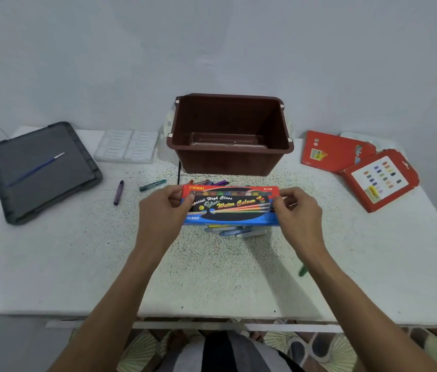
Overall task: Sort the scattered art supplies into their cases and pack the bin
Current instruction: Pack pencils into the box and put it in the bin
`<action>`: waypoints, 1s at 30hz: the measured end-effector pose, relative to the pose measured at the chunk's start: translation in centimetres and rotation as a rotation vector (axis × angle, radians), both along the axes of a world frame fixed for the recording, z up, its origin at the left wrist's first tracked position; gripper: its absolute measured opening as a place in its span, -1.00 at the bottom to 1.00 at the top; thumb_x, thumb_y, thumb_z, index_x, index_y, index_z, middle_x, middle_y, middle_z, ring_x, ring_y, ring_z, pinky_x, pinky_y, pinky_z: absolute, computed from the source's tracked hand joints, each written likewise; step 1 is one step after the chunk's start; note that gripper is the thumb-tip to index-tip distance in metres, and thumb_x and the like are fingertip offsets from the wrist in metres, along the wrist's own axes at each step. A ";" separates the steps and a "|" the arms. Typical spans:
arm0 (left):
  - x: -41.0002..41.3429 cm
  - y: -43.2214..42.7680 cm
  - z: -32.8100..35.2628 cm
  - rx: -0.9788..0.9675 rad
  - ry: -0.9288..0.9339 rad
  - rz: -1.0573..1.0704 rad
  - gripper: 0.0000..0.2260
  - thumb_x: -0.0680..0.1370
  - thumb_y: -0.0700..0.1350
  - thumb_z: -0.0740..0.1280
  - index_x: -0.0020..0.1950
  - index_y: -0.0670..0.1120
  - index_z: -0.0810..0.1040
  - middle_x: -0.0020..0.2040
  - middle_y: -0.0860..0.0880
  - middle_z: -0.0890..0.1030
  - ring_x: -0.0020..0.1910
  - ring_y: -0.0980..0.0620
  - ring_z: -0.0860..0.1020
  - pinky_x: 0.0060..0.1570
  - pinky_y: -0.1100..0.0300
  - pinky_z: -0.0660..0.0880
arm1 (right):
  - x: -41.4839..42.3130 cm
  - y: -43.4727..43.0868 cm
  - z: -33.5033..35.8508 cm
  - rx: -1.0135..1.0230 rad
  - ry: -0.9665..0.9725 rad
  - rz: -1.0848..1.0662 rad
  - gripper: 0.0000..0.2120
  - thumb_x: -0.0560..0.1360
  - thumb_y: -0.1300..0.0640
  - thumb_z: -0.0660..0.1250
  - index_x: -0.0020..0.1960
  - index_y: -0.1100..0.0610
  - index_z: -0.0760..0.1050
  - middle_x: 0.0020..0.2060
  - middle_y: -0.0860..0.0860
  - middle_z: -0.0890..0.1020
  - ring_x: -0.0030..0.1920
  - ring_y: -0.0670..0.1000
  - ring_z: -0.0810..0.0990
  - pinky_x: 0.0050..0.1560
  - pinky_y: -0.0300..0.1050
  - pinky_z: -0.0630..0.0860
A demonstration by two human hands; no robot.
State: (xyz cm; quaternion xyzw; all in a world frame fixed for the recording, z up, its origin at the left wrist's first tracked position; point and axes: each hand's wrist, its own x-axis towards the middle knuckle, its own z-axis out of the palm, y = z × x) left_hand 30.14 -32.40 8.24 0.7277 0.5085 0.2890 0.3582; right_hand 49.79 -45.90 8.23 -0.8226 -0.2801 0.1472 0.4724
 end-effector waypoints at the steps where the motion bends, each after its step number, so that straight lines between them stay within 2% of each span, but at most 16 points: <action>1: 0.4 0.5 0.5 0.013 -0.022 0.002 -0.80 0.52 -0.05 0.44 0.13 -0.04 0.68 -0.25 0.20 0.60 -0.23 0.32 0.58 -0.25 0.59 0.40 | 0.5 0.5 0.5 0.008 -0.015 -0.010 -0.97 0.56 0.12 0.32 -0.07 0.02 0.53 -0.27 -0.09 0.61 -0.21 -0.08 0.60 -0.26 -0.22 0.55; 3: 1.2 1.4 1.3 0.042 -0.055 -0.007 -0.78 0.53 -0.07 0.43 0.16 -0.06 0.67 -0.20 0.15 0.63 -0.21 0.35 0.57 -0.23 0.59 0.42 | 1.3 1.5 1.4 0.020 -0.039 -0.025 -0.95 0.56 0.08 0.32 -0.06 0.02 0.54 -0.27 -0.10 0.61 -0.21 -0.10 0.60 -0.21 -0.12 0.56; 8: 3.3 4.0 3.1 0.160 -0.060 -0.029 -0.80 0.54 -0.12 0.41 0.16 -0.08 0.68 -0.10 0.07 0.68 -0.22 0.37 0.54 -0.19 0.62 0.39 | 3.2 4.2 3.1 0.043 -0.093 -0.036 -0.91 0.56 0.11 0.31 -0.03 0.06 0.59 -0.23 -0.06 0.63 -0.22 -0.15 0.57 -0.30 -0.32 0.41; 12: 5.3 7.0 4.1 0.222 -0.066 -0.044 -0.81 0.53 -0.15 0.41 0.13 -0.12 0.69 -0.07 -0.04 0.72 -0.13 0.18 0.65 -0.11 0.52 0.43 | 5.2 7.0 4.0 0.051 -0.132 -0.032 -0.85 0.55 0.15 0.30 0.01 0.15 0.63 -0.22 -0.04 0.64 -0.19 -0.13 0.58 -0.27 -0.34 0.42; 15: 6.8 9.2 4.3 0.224 -0.071 -0.046 -0.78 0.53 -0.15 0.41 0.15 -0.15 0.67 -0.07 -0.07 0.72 -0.08 0.14 0.66 -0.09 0.52 0.43 | 6.6 9.0 4.8 0.019 -0.188 -0.029 -0.82 0.55 0.14 0.30 0.03 0.18 0.64 -0.19 0.00 0.65 -0.20 -0.11 0.56 -0.28 -0.39 0.36; 17: 8.0 10.7 4.4 0.212 -0.050 -0.047 -0.76 0.54 -0.14 0.39 0.19 -0.15 0.65 -0.03 -0.09 0.71 -0.06 0.09 0.66 -0.05 0.39 0.52 | 7.5 10.5 5.4 0.003 -0.216 -0.029 -0.80 0.56 0.14 0.29 0.04 0.19 0.64 -0.16 0.03 0.66 -0.24 -0.15 0.53 -0.29 -0.38 0.38; 19: 9.2 12.3 4.6 0.195 -0.004 -0.032 -0.73 0.55 -0.08 0.38 0.22 -0.14 0.64 0.02 -0.10 0.70 -0.04 0.04 0.66 0.03 0.18 0.58 | 8.4 12.1 5.7 -0.006 -0.220 -0.015 -0.79 0.57 0.14 0.27 0.05 0.22 0.64 -0.14 0.07 0.67 -0.22 -0.11 0.55 -0.23 -0.25 0.51; 21: 10.5 13.9 4.8 0.205 0.066 -0.030 -0.71 0.56 -0.02 0.36 0.21 -0.13 0.64 0.05 -0.10 0.69 0.00 -0.02 0.66 0.09 0.09 0.57 | 9.4 13.9 5.6 -0.032 -0.252 -0.007 -0.77 0.57 0.14 0.27 0.03 0.24 0.65 -0.11 0.12 0.69 -0.17 0.01 0.59 -0.10 -0.02 0.58; 22: 11.1 14.5 4.9 0.211 0.109 -0.036 -0.72 0.57 -0.01 0.34 0.18 -0.13 0.65 0.05 -0.10 0.69 0.01 -0.05 0.65 0.10 0.09 0.55 | 9.8 14.8 5.5 -0.049 -0.267 -0.001 -0.76 0.57 0.14 0.27 0.01 0.26 0.65 -0.11 0.15 0.69 -0.15 0.06 0.60 -0.07 0.02 0.58; 24: 12.5 15.7 5.0 0.217 0.187 -0.054 -0.74 0.59 -0.04 0.31 0.16 -0.15 0.65 0.07 -0.13 0.68 0.07 -0.10 0.62 0.09 0.08 0.47 | 10.9 16.5 5.0 -0.094 -0.283 0.015 -0.76 0.57 0.15 0.26 -0.02 0.27 0.64 -0.13 0.18 0.69 -0.15 0.12 0.60 -0.14 -0.01 0.52; 27: 14.1 16.9 4.7 0.203 0.297 -0.083 -0.75 0.61 -0.10 0.26 0.16 -0.20 0.63 0.12 -0.17 0.65 0.14 -0.18 0.55 0.08 0.05 0.42 | 12.0 18.6 4.0 -0.203 -0.312 0.044 -0.81 0.56 0.14 0.23 -0.09 0.23 0.56 -0.19 0.13 0.61 -0.12 0.17 0.58 -0.23 -0.10 0.31; 28: 14.6 17.3 4.5 0.190 0.334 -0.096 -0.76 0.61 -0.11 0.26 0.13 -0.21 0.63 0.09 -0.18 0.65 0.12 -0.19 0.54 0.03 0.05 0.42 | 12.2 19.2 3.7 -0.232 -0.328 0.057 -0.83 0.56 0.16 0.22 -0.07 0.23 0.54 -0.16 0.15 0.60 -0.07 0.21 0.58 -0.22 -0.09 0.31; 30: 15.5 18.1 3.8 0.157 0.405 -0.140 -0.80 0.59 -0.15 0.26 0.05 -0.22 0.63 0.03 -0.19 0.65 0.06 -0.20 0.56 -0.06 0.05 0.42 | 12.5 20.3 3.1 -0.285 -0.372 0.092 -0.78 0.55 0.18 0.22 0.11 0.25 0.53 0.00 0.21 0.62 0.05 0.25 0.56 -0.11 -0.01 0.41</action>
